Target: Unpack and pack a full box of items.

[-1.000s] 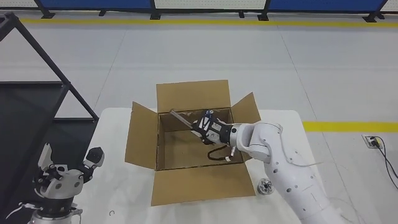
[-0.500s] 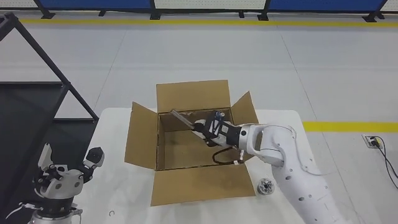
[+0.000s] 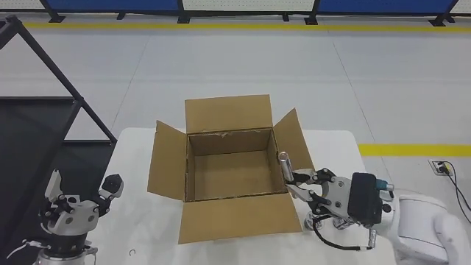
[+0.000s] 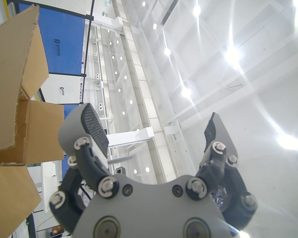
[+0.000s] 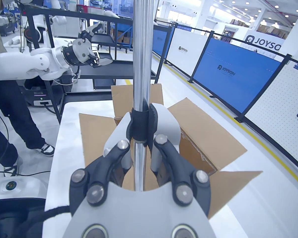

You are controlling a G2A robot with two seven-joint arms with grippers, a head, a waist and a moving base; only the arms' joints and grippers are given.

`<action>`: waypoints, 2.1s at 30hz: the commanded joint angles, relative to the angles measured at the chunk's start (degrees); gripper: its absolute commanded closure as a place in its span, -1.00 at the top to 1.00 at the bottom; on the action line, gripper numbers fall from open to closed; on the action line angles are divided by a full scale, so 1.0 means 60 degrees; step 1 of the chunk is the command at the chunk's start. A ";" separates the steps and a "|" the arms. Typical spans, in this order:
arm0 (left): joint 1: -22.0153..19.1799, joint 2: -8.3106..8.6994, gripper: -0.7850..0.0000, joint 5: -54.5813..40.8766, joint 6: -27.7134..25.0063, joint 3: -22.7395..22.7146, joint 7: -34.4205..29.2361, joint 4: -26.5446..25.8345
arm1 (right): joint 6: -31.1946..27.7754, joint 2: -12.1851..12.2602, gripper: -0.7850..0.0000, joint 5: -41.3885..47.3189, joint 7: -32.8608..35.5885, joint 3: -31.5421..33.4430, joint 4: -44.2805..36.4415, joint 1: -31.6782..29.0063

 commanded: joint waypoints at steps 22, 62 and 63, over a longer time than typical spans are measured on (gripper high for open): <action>0.0000 0.0000 1.00 0.0000 0.0000 0.0000 0.0000 0.0000 | -0.0001 0.2443 -1.00 0.0068 -0.2394 0.3067 -0.0168 -0.4939; 0.0000 0.0000 1.00 0.0000 0.0000 0.0000 0.0000 0.0000 | 0.0393 0.2873 -1.00 -0.8350 -0.1254 0.0121 0.1137 -0.4036; 0.0000 0.0000 1.00 0.0000 0.0000 0.0000 0.0000 0.0000 | 0.0443 0.2864 -1.00 -0.8444 -0.1164 -0.0018 0.1177 -0.3961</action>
